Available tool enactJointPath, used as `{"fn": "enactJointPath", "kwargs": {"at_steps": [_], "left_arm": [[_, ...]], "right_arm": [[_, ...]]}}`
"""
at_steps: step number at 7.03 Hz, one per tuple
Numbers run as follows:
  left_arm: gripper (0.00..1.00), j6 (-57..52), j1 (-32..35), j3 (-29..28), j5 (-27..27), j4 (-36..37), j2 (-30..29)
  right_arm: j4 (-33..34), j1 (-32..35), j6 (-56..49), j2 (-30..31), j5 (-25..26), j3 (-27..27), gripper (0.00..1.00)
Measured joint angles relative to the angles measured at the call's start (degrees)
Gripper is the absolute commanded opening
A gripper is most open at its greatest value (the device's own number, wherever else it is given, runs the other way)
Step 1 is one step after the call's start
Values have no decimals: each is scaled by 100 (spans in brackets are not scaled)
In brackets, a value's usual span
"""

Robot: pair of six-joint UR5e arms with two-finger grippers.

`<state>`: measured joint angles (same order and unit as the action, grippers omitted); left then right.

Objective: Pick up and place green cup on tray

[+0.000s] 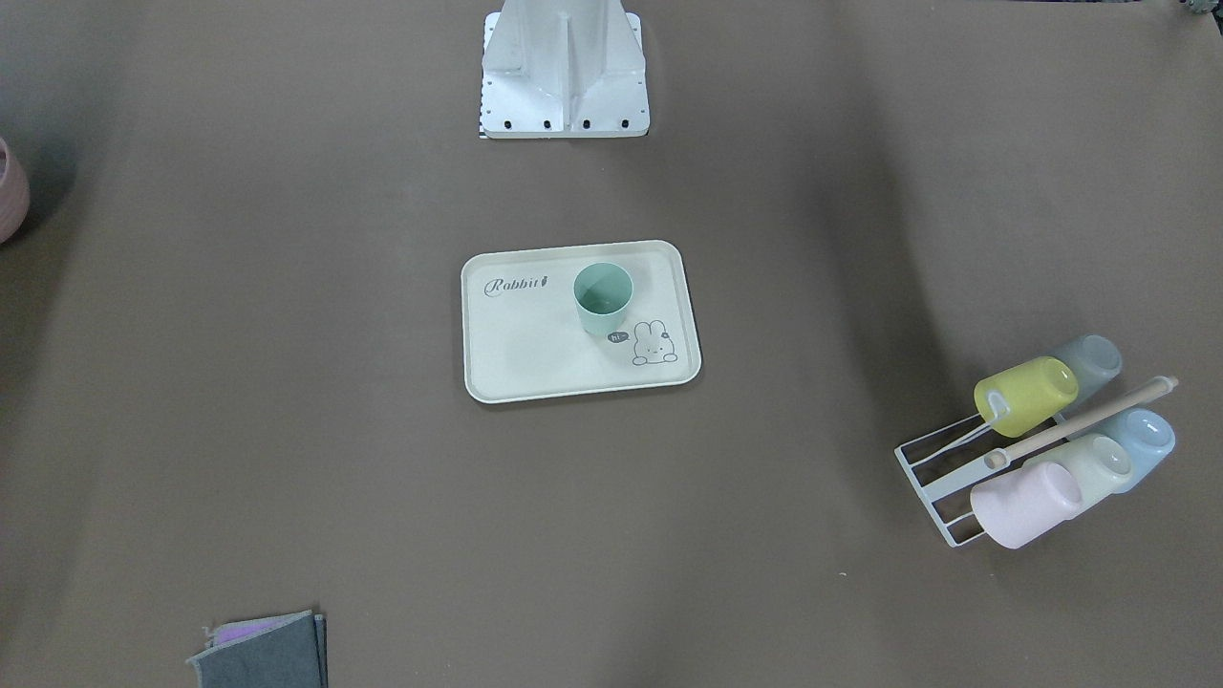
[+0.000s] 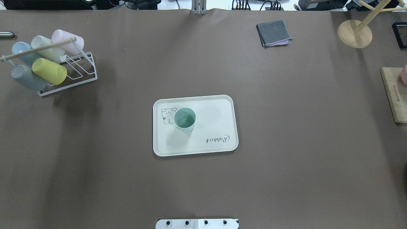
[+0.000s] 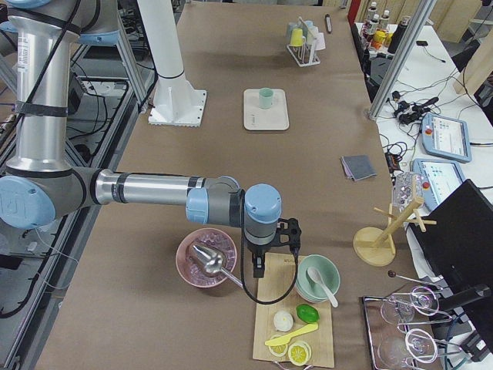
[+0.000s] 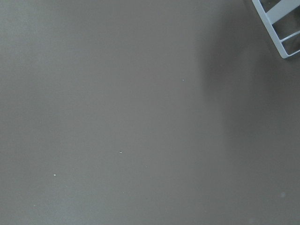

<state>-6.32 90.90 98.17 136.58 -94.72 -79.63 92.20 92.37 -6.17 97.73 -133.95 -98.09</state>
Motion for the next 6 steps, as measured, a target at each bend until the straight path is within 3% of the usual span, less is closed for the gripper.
{"fn": "enactJointPath", "kwargs": {"at_steps": [6], "left_arm": [[99,-1,57,3,0,-5,53]], "right_arm": [[0,0,0,-8,-4,2,100]]}}
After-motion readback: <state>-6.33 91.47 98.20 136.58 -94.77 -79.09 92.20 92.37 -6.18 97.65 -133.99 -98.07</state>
